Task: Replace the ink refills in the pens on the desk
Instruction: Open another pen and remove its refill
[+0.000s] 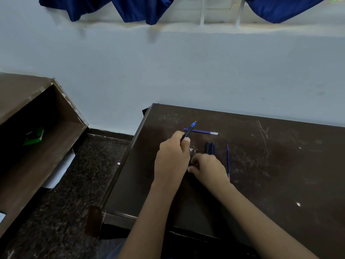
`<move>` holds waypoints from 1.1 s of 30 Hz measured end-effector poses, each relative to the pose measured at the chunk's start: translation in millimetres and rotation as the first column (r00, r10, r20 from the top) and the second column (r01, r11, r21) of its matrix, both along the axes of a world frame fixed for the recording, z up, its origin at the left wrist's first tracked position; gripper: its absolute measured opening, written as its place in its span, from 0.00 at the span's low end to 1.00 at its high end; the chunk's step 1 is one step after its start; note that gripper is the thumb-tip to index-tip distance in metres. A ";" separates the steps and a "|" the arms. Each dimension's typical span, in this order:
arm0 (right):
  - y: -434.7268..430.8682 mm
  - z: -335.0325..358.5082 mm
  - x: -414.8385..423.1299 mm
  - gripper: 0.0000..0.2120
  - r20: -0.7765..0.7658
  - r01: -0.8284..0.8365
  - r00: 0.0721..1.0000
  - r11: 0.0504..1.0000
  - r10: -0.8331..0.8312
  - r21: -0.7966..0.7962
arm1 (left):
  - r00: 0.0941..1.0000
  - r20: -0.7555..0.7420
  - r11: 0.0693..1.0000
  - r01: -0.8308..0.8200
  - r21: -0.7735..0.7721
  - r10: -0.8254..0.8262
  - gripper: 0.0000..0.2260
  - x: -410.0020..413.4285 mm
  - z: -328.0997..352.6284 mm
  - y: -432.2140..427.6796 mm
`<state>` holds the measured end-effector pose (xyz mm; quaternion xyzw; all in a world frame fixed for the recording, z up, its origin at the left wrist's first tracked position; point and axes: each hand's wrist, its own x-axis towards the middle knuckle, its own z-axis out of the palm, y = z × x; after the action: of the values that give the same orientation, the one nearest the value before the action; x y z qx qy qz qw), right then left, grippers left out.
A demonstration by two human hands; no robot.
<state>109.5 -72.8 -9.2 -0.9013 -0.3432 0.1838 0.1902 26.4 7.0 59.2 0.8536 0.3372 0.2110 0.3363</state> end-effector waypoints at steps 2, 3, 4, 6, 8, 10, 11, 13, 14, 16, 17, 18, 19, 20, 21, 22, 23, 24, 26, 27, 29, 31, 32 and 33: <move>1.3 11.9 5.9 0.07 -0.225 0.211 0.962 0.941 -0.152 0.264 | 1.000 -0.018 1.000 -0.017 -0.015 0.017 0.09 -0.6 -0.9 1.3; 2.2 20.7 8.9 0.07 -0.399 0.342 0.899 0.859 -0.182 0.380 | 0.999 -0.025 1.000 -0.021 -0.023 0.020 0.10 -0.7 -1.4 1.9; 2.5 30.9 10.7 0.08 -0.574 0.463 0.805 0.764 -0.149 0.450 | 0.999 -0.038 0.999 -0.014 -0.031 0.013 0.10 -0.7 -2.0 2.3; 1.9 48.8 10.7 0.12 -0.797 0.620 0.604 0.638 -0.016 0.457 | 0.996 -0.091 0.999 0.022 -0.034 -0.025 0.10 -0.7 -3.1 1.1; 0.8 56.4 8.7 0.10 -0.836 0.649 0.548 0.623 0.016 0.437 | 0.986 -0.145 0.997 0.077 -0.023 -0.079 0.10 0.4 -3.6 -1.9; -0.1 56.6 5.9 0.09 -0.833 0.657 0.552 0.626 -0.022 0.419 | 0.976 -0.169 0.991 0.132 -0.028 -0.135 0.10 2.3 -4.0 -4.4; -0.5 56.6 5.1 0.09 -0.845 0.678 0.534 0.616 -0.039 0.401 | 0.972 -0.178 0.988 0.149 -0.035 -0.153 0.10 3.3 -4.3 -5.2; -1.3 56.5 4.8 0.08 -0.879 0.722 0.475 0.591 -0.046 0.360 | 0.966 -0.200 0.987 0.158 -0.040 -0.163 0.12 4.7 -4.9 -6.2; -1.7 57.2 4.8 0.08 -0.888 0.731 0.458 0.585 -0.041 0.350 | 0.965 -0.208 0.987 0.153 -0.042 -0.159 0.13 4.9 -4.4 -6.8; -1.4 58.3 5.0 0.07 -0.888 0.729 0.459 0.581 -0.022 0.363 | 0.968 -0.204 0.988 0.135 -0.080 -0.149 0.15 5.5 -1.8 -7.9; -1.5 59.0 4.6 0.07 -0.884 0.724 0.467 0.575 -0.001 0.382 | 0.970 -0.196 0.986 0.126 -0.113 -0.146 0.16 6.2 0.3 -8.4; -1.4 59.1 4.4 0.06 -0.881 0.719 0.473 0.570 0.019 0.398 | 0.972 -0.188 0.982 0.117 -0.147 -0.144 0.16 6.7 2.5 -8.6; -1.7 59.3 4.3 0.06 -0.880 0.715 0.474 0.567 0.034 0.408 | 0.973 -0.179 0.977 0.109 -0.182 -0.142 0.16 7.2 4.8 -8.9; -1.9 59.7 4.4 0.07 -0.881 0.714 0.470 0.567 0.048 0.412 | 0.975 -0.172 0.971 0.103 -0.216 -0.141 0.17 7.3 7.1 -9.3; -2.3 60.0 4.7 0.06 -0.885 0.714 0.462 0.566 0.059 0.411 | 0.976 -0.165 0.964 0.099 -0.247 -0.143 0.17 7.2 9.2 -9.7; -2.2 59.7 5.4 0.06 -0.889 0.717 0.451 0.564 0.075 0.411 | 0.977 -0.160 0.957 0.095 -0.275 -0.142 0.17 6.7 11.3 -10.0; -2.4 59.6 6.1 0.06 -0.893 0.718 0.441 0.560 0.092 0.412 | 0.978 -0.154 0.949 0.090 -0.301 -0.142 0.18 6.1 12.8 -10.3; -2.5 59.4 6.7 0.05 -0.894 0.718 0.435 0.558 0.106 0.416 | 0.979 -0.144 0.940 0.088 -0.331 -0.142 0.18 5.7 13.9 -10.1; -2.7 59.9 7.6 0.05 -0.888 0.706 0.441 0.561 0.130 0.433 | 0.981 -0.120 0.912 0.093 -0.399 -0.152 0.19 5.6 14.8 -8.6; -2.8 59.5 8.3 0.06 -0.881 0.697 0.450 0.561 0.145 0.448 | 0.981 -0.109 0.896 0.098 -0.434 -0.160 0.19 5.8 14.8 -7.6; -3.4 58.9 10.2 0.06 -0.861 0.671 0.475 0.559 0.180 0.487 | 0.980 -0.085 0.853 0.112 -0.509 -0.179 0.19 6.1 15.9 -6.1; -4.3 58.8 11.7 0.05 -0.840 0.645 0.495 0.555 0.221 0.526 | 0.979 -0.031 0.778 0.139 -0.612 -0.200 0.19 5.3 16.9 -4.7; -4.6 59.0 12.0 0.05 -0.833 0.638 0.495 0.548 0.246 0.541 | 0.978 0.008 0.725 0.160 -0.670 -0.208 0.19 4.5 18.0 -4.0; -5.3 60.2 12.1 0.06 -0.827 0.634 0.491 0.539 0.273 0.554 | 0.976 0.052 0.658 0.182 -0.731 -0.213 0.19 3.5 19.0 -3.2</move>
<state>121.6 -78.1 51.0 -0.5207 -0.1303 0.3920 0.7472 30.0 3.8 78.2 0.6834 0.3051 0.0046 0.6632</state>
